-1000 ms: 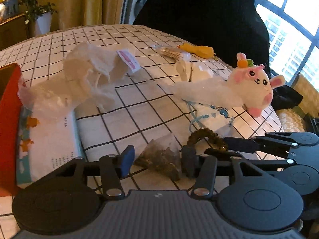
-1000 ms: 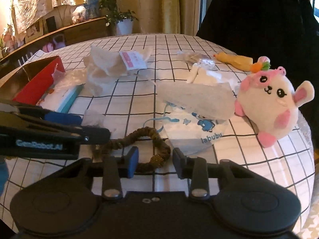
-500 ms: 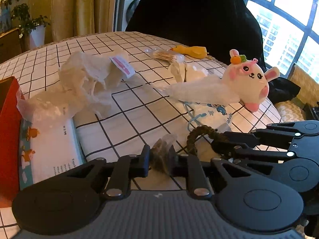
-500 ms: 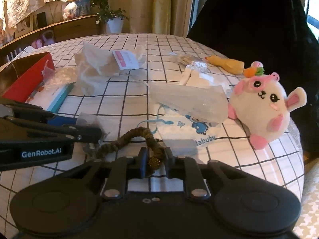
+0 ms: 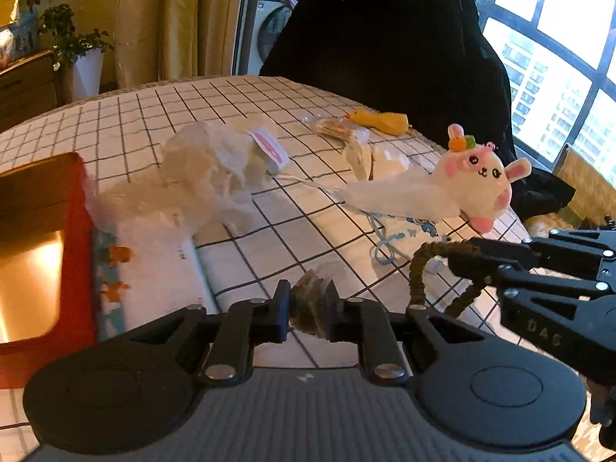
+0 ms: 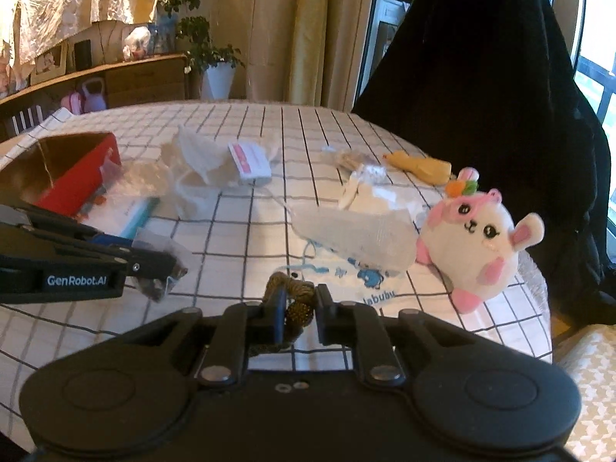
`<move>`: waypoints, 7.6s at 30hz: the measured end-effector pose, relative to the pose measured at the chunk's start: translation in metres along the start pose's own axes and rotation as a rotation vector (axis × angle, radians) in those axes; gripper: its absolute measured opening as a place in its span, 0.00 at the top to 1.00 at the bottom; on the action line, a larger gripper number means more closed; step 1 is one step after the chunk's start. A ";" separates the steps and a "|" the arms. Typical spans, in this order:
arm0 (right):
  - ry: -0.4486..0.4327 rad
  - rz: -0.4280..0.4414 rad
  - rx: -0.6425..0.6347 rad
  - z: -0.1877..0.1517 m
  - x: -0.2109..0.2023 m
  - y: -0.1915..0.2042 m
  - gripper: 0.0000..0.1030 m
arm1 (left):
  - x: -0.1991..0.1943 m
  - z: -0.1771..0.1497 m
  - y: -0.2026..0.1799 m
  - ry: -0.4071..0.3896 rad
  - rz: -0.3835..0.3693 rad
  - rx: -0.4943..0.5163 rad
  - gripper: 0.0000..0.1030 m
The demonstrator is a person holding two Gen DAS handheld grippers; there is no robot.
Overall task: Organize soft objects
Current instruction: 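Carry the tea bag with the left gripper while the right gripper carries the bracelet to the red tin, then open the left gripper dropping the tea bag into the tin while the right gripper releases the bracelet, then withdraw both grippers from the tin back toward the tissues and bags, then grasp the white tissue with pink label using the left gripper while the right gripper grasps the clear plastic bag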
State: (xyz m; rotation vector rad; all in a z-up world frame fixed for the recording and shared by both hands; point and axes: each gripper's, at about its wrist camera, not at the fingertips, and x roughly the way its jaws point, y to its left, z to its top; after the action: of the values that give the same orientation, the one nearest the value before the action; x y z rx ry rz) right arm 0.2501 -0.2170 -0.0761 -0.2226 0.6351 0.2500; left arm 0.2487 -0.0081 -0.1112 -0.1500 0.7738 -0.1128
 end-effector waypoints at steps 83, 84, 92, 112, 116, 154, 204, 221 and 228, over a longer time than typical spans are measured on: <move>0.167 0.407 -0.342 0.090 0.085 0.266 0.73 | 0.011 0.063 0.247 0.155 0.334 -0.103 0.72; 0.164 0.409 -0.341 0.092 0.085 0.264 0.71 | 0.010 0.063 0.245 0.152 0.334 -0.102 0.72; 0.136 0.442 -0.283 0.100 0.069 0.252 0.55 | -0.002 0.063 0.236 0.122 0.328 -0.087 0.56; 0.019 0.441 -0.115 0.111 0.007 0.176 0.31 | -0.069 0.062 0.180 -0.024 0.341 -0.032 0.40; -0.009 0.432 -0.084 0.107 -0.006 0.154 0.26 | -0.082 0.062 0.163 -0.057 0.307 -0.043 0.35; -0.036 0.187 0.076 0.019 -0.035 -0.038 0.07 | -0.028 0.060 0.026 -0.119 0.077 -0.066 0.02; 0.135 0.103 -0.113 0.036 0.107 -0.046 0.46 | 0.113 0.090 0.045 0.099 0.173 0.142 0.36; 0.073 0.067 -0.055 0.044 0.081 -0.054 0.96 | 0.080 0.100 0.047 0.019 0.144 0.104 0.92; -0.002 0.092 -0.007 0.055 0.045 -0.061 0.98 | 0.044 0.100 0.039 -0.015 0.089 0.104 0.93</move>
State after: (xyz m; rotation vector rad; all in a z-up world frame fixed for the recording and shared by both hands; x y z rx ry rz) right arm 0.3339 -0.2516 -0.0527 -0.1998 0.6438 0.3407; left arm 0.3521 0.0325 -0.0782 -0.0176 0.7564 -0.0670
